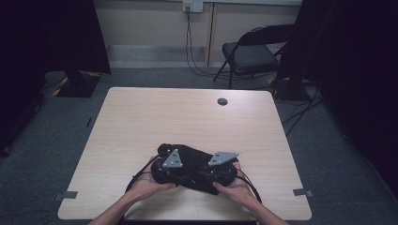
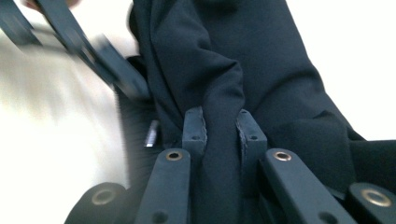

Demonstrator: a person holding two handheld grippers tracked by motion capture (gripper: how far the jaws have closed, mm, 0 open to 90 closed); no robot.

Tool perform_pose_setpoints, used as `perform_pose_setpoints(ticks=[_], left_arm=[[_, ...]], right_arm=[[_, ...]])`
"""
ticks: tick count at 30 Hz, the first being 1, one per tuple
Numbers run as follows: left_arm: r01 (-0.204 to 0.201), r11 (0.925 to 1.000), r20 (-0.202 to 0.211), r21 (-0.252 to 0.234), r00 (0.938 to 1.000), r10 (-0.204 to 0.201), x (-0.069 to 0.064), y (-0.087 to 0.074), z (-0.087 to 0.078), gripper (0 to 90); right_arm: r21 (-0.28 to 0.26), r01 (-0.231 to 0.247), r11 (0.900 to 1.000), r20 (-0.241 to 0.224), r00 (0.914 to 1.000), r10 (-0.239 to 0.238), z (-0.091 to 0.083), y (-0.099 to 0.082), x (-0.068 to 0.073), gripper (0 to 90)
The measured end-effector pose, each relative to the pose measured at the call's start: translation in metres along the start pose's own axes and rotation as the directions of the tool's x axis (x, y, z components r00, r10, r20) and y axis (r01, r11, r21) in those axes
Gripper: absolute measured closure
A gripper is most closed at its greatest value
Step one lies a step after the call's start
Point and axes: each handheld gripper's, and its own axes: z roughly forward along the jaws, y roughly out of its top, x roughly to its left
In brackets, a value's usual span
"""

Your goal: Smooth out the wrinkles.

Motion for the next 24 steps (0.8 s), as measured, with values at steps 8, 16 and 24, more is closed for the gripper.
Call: perform_pose_setpoints(ticks=[8,16,24], left_arm=[[0.095,0.9855,0.058,-0.14,0.9944,-0.088,0.002,0.013,-0.035,47.9],[0.164,0.963,0.074,-0.214,0.9857,-0.151,0.014,0.04,-0.027,46.1],[0.253,0.962,0.033,-0.103,0.9674,-0.251,0.027,0.031,0.018,45.9]], right_arm=[[-0.022,-0.064,0.9977,-0.007,0.9979,0.064,0.004,-0.003,-0.025,77.7],[-0.059,-0.038,0.9975,0.025,0.9989,0.039,0.002,-0.008,-0.017,76.3],[-0.052,-0.024,0.9984,0.005,0.9997,0.024,-0.002,-0.004,-0.015,66.5]])
